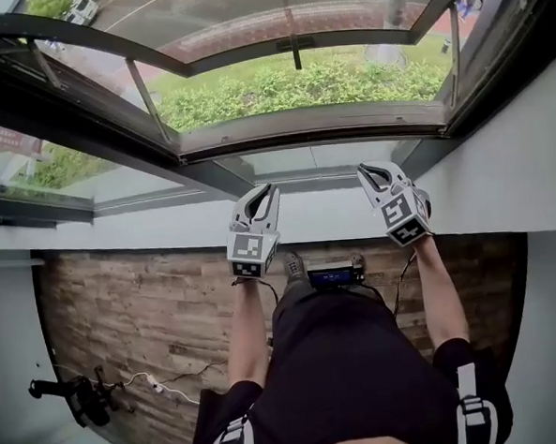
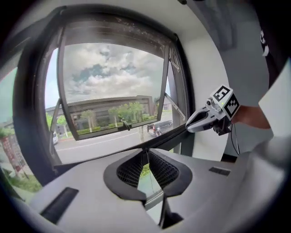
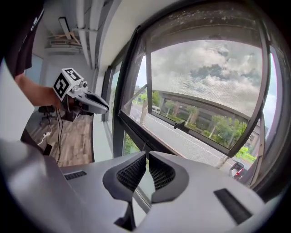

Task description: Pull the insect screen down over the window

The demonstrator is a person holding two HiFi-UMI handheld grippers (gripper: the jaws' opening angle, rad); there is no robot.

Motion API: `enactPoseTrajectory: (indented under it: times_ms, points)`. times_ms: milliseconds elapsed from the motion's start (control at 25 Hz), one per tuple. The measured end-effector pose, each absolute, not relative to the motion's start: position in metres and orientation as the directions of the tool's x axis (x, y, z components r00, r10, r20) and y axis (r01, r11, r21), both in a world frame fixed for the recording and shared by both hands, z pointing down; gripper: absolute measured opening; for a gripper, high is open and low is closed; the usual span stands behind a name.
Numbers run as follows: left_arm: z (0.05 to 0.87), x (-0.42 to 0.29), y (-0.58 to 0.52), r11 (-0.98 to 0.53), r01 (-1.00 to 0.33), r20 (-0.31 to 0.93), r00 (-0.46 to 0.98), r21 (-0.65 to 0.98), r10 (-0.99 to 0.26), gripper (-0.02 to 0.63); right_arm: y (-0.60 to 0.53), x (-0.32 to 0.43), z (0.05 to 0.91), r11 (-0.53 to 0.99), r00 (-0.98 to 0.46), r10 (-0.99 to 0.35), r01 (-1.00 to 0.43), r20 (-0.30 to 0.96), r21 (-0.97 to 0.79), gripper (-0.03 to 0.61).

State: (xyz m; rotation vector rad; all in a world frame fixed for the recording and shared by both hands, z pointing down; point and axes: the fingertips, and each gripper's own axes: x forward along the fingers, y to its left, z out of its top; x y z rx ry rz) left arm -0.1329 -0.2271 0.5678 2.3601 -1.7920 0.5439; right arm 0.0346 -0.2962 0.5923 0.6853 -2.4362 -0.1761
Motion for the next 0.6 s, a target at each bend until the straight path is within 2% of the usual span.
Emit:
enactPoseTrajectory:
  times_ms: [200, 440, 600]
  points:
    - [0.553, -0.136, -0.183, -0.231, -0.969, 0.302, 0.195, -0.09, -0.933, 0.046, -0.266, 0.037, 0.589, 0.877, -0.768, -0.468, -0.465, 0.437, 0.121, 0.021]
    - [0.506, -0.152, -0.145, -0.233, -0.967, 0.118, 0.245, 0.105, -0.962, 0.046, -0.211, 0.068, 0.574, 0.811, -0.724, -0.571, -0.57, 0.388, 0.13, 0.02]
    - [0.48, -0.171, -0.102, -0.266, -0.945, 0.045, 0.279, 0.188, -0.959, 0.046, -0.165, 0.075, 0.564, 0.759, -0.695, -0.62, -0.649, 0.364, 0.052, 0.02]
